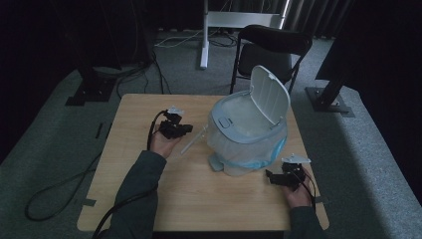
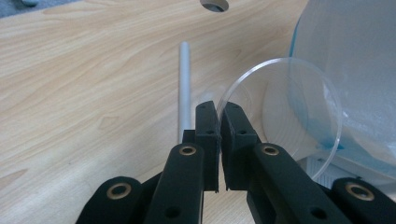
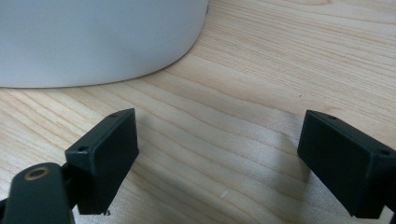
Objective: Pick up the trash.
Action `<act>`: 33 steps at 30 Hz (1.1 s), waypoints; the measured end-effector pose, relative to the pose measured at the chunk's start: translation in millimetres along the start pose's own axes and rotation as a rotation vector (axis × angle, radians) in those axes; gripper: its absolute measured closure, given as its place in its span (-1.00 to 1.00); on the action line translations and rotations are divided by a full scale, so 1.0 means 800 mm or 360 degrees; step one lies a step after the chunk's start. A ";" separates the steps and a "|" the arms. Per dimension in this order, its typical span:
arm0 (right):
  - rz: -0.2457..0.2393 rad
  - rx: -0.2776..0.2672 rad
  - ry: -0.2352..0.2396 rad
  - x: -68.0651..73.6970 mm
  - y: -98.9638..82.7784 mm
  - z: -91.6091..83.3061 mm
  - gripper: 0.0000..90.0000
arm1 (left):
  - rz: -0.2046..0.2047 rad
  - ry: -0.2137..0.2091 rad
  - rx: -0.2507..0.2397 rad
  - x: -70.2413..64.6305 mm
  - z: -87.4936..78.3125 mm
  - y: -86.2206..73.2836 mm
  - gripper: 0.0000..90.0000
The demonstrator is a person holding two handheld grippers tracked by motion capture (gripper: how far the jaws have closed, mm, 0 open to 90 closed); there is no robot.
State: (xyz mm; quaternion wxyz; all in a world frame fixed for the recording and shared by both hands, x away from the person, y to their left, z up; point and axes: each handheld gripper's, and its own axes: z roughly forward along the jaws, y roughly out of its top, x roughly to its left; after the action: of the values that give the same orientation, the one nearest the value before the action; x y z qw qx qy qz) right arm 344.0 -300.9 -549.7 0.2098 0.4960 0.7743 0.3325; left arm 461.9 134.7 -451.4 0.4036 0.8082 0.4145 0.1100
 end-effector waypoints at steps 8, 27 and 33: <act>0.0000 0.0000 0.0000 0.000 0.000 0.000 -0.75 | -0.0009 0.0031 -0.0038 0.003 -0.009 0.003 0.92; 0.0000 0.0000 0.0000 0.000 0.000 0.000 -0.75 | -0.0016 0.0064 -0.0148 0.008 -0.038 0.014 0.92; 0.0000 0.0000 0.0000 0.000 0.000 0.000 -0.75 | -0.0017 0.0066 -0.0176 0.007 -0.046 0.017 0.92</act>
State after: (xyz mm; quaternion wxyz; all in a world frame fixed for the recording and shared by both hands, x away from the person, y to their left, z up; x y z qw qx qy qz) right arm 344.0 -300.9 -549.7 0.2097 0.4960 0.7742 0.3325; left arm 454.7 154.7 -418.2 0.4397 0.7799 0.4203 0.1474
